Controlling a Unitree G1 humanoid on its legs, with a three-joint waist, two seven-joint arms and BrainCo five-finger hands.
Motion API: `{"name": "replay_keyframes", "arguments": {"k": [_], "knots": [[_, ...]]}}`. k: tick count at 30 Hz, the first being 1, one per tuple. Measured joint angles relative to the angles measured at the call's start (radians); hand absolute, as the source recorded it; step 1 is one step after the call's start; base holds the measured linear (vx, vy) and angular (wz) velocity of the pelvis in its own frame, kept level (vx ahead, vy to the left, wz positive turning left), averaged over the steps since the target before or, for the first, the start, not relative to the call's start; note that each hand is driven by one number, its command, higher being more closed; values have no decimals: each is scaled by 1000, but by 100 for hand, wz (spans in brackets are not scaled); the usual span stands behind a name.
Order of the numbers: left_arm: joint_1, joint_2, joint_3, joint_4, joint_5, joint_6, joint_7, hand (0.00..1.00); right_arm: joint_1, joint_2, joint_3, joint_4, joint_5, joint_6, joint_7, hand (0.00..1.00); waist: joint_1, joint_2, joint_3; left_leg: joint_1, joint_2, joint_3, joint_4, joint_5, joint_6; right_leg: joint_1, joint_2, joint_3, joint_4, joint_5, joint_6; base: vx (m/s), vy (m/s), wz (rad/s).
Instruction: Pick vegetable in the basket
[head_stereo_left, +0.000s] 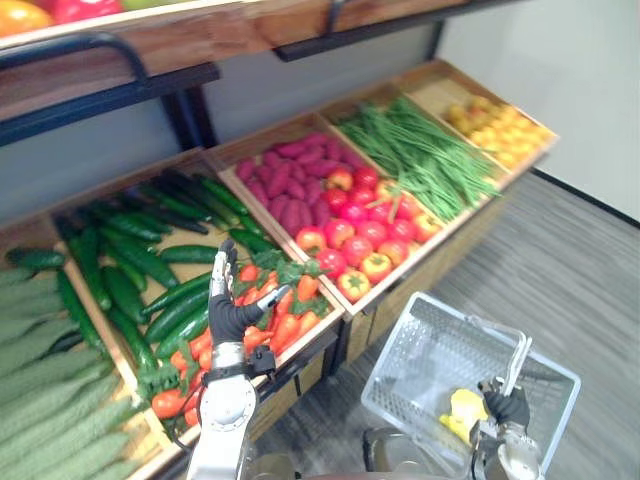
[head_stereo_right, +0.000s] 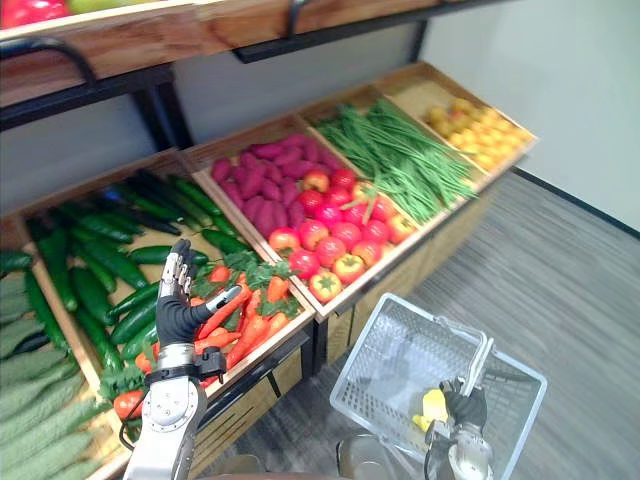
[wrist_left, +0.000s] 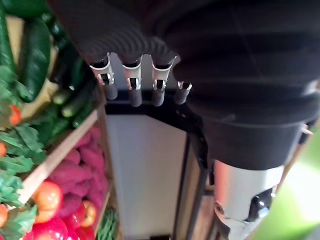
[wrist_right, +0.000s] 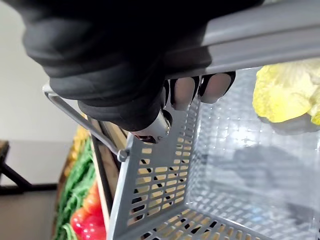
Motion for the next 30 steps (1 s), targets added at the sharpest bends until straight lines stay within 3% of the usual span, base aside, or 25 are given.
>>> {"name": "replay_keyframes", "arguments": {"k": [2, 4, 5, 7, 9, 10, 11, 13, 20, 24, 30], "knots": [[4, -7, -7, -1, 0, 0, -10, 0, 9, 3, -17, 29, 29, -1, -4, 100, 2, 3, 0, -10, 19, -27, -13, 22, -13, 34, 5, -65, -35, 4, -7, 63, -238, 97], [3, -5, -7, -1, 0, 0, -11, 0, 21, 3, -30, 44, 53, -2, -11, 100, 12, 6, -1, -38, 35, -6, -5, 48, -2, 56, 4, -113, -69, 12, -20, -22, -134, 81], [4, -3, -5, -1, 0, 0, -10, 0, 34, 5, -38, 63, 74, -13, -17, 100, 10, -10, 4, -65, 58, 85, 0, 69, 47, 74, -14, -165, -103, 19, -30, -51, -81, 93], [5, -2, -1, -2, 0, 0, -10, 0, 45, 18, -48, 76, 97, -15, -21, 100, 11, -14, 7, -75, 117, 256, 14, 56, 89, 86, -27, -212, -121, 23, -36, -74, -28, 86], [8, 0, 8, -2, 2, 0, -11, 0, 45, 24, -70, 109, 116, -17, -24, 100, 17, -17, 9, -65, 188, 397, 27, 56, 92, 107, -36, -240, -130, 25, -33, -72, 45, 59], [8, 3, 16, -2, 13, 0, -12, 0, 45, 23, -78, 123, 123, -17, -24, 100, 16, -14, 7, -59, 204, 432, 24, 73, 64, 118, -41, -248, -131, 22, -19, -53, 105, 44], [8, 10, 21, -2, 35, 0, -12, 0, 43, 24, -83, 141, 133, -19, -22, 100, 19, -8, 2, -51, 192, 429, 6, 90, 34, 121, -49, -241, -132, 23, -8, -53, 117, 33], [8, 38, 34, -2, 80, 0, -27, 0, 29, 25, -83, 164, 133, -19, -15, 100, 19, -19, 0, -51, 167, 423, -25, 107, 13, 120, -51, -216, -152, 28, 7, -48, 83, 18], [-35, 147, 81, 61, 198, 15, -62, 0, 18, 24, -130, 220, 132, -18, 9, 100, 14, -52, -24, -29, 75, 406, -182, 202, 9, 122, -68, -161, -229, 72, 5, 36, 39, 16], [-93, 246, 85, 191, 342, 41, -78, 0, -4, 20, -130, 246, 120, -18, 32, 100, -33, -67, -32, 17, 48, 406, -295, 266, 3, 130, -67, -133, -260, 84, -5, 45, -13, 10], [-171, 360, 83, 355, 541, 63, -100, 0, -53, -1, -126, 275, 72, -19, 55, 100, -64, -56, -27, 49, 43, 426, -398, 331, 5, 119, -53, -112, -318, 131, -12, -14, -16, -13]]}}
